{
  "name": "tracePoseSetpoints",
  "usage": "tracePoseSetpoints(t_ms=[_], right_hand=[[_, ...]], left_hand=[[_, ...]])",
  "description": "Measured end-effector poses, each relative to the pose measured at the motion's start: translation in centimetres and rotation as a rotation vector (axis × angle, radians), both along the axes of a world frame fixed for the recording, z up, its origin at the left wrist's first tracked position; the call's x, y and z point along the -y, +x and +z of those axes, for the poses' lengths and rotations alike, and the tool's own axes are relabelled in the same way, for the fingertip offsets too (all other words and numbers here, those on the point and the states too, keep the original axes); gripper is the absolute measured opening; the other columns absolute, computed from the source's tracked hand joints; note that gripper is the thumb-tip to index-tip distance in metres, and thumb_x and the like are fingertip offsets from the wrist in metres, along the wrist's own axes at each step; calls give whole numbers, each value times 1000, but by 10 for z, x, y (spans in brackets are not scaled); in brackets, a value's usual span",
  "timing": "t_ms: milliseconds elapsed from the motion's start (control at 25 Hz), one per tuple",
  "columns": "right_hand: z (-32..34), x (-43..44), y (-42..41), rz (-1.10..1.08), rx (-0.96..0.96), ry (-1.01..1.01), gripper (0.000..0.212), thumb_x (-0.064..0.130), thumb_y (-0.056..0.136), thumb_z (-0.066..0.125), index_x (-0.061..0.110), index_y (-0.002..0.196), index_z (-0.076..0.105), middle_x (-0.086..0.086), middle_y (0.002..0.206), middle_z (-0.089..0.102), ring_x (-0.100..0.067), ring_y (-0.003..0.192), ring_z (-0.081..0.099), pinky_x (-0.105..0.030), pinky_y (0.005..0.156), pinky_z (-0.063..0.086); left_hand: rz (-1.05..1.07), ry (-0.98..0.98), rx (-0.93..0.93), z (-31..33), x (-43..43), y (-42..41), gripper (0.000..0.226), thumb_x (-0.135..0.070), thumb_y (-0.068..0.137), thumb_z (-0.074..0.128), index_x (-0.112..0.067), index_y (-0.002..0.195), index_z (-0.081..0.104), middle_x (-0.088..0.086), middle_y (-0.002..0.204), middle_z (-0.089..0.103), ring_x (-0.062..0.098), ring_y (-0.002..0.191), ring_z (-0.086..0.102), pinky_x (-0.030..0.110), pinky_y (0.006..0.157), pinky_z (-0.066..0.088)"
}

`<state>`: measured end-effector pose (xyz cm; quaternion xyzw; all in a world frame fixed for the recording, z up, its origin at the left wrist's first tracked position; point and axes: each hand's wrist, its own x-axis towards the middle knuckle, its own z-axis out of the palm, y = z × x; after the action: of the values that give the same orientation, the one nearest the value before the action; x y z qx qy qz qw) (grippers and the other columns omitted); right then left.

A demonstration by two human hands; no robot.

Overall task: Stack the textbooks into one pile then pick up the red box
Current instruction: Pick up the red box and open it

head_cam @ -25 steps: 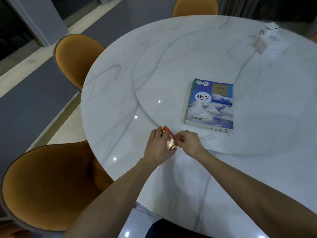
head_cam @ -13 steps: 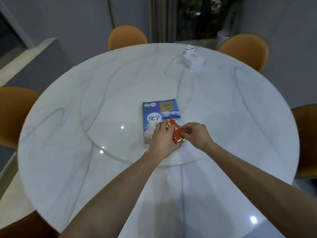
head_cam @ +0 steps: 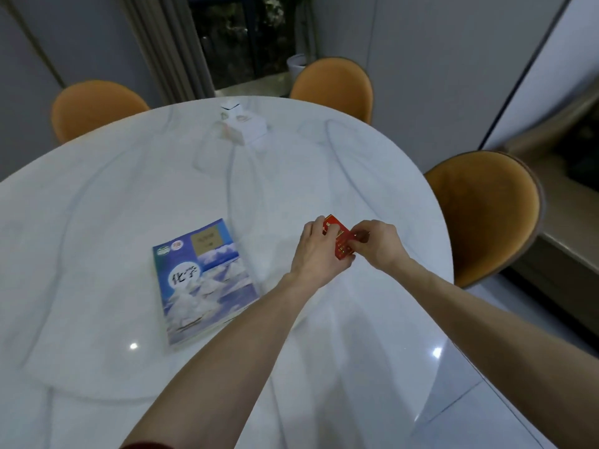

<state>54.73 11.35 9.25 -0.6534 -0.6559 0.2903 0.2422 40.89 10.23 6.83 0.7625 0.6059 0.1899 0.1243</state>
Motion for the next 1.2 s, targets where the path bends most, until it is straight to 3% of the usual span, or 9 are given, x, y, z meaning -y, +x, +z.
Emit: tracePoseSetpoints(t_ms=[240, 360, 520, 880, 1200], right_hand=[[-33, -38, 87, -135, 19, -61, 18, 11, 81, 64, 4, 96, 71, -14, 92, 72, -26, 83, 65, -30, 71, 51], [-61, -48, 121, -174, 26, -110, 20, 12, 82, 65, 5, 100, 70, -13, 96, 72, -17, 79, 59, -27, 71, 50], [-96, -55, 149, -192, 18, -163, 22, 14, 83, 66, 5, 103, 70, -12, 101, 72, -17, 85, 62, -24, 76, 49], [-140, -72, 166, -210, 35, -260, 25, 14, 85, 64, 6, 108, 68, -13, 107, 70, -25, 96, 65, -31, 86, 52], [-148, -79, 167, -226, 41, -265, 25, 14, 85, 64, 6, 108, 68, -13, 107, 70, -26, 96, 64, -31, 86, 52]], left_hand=[[-117, -63, -25, -31, -52, 88, 63, -48, 76, 65, -14, 126, 50, 9, 139, 42, 27, 127, 37, 32, 105, 39], [-161, -114, -39, -58, -67, 121, 64, -49, 76, 65, -14, 127, 49, 9, 141, 40, 26, 129, 35, 35, 106, 40], [-178, -162, -64, -92, -78, 149, 66, -49, 74, 67, -15, 128, 48, 9, 142, 40, 25, 130, 35, 35, 105, 42], [-166, -220, -59, -136, -91, 170, 60, -43, 76, 65, -15, 127, 51, 10, 142, 41, 27, 128, 37, 35, 104, 41], [-146, -192, -61, -147, -95, 172, 60, -42, 75, 65, -13, 125, 52, 12, 141, 41, 28, 127, 39, 36, 105, 41]])
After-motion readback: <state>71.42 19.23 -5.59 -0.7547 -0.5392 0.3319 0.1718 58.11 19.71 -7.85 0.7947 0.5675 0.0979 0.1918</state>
